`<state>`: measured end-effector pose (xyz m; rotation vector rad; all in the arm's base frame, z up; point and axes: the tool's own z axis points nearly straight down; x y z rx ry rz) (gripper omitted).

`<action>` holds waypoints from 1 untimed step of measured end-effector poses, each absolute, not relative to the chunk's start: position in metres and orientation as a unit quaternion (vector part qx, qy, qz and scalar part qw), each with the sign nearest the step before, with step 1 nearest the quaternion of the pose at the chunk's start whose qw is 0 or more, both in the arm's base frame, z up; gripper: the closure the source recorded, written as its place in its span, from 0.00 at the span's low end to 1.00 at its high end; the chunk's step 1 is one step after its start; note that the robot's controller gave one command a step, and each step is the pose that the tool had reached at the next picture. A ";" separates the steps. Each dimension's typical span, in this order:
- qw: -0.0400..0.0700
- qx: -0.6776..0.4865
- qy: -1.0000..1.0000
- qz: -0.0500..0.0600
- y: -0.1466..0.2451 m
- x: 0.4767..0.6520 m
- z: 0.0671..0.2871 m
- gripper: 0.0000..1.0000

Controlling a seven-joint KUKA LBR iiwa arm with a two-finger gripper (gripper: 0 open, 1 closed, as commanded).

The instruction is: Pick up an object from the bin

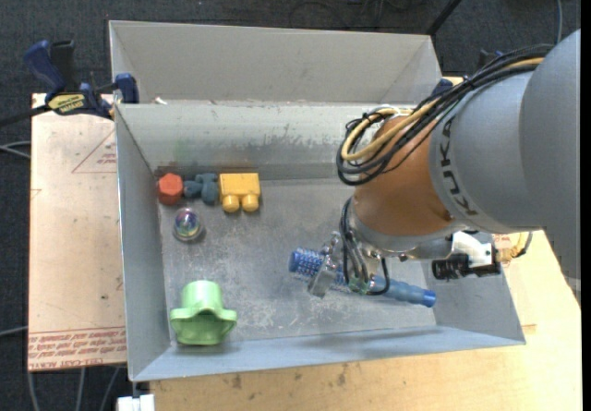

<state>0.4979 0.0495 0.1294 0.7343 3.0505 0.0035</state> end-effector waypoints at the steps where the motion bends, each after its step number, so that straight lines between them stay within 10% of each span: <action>1: 0.002 0.232 0.973 0.001 0.050 0.499 0.177 1.00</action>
Offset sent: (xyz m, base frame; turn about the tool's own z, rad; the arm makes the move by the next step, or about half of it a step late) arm 0.0002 0.0000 0.0458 0.0000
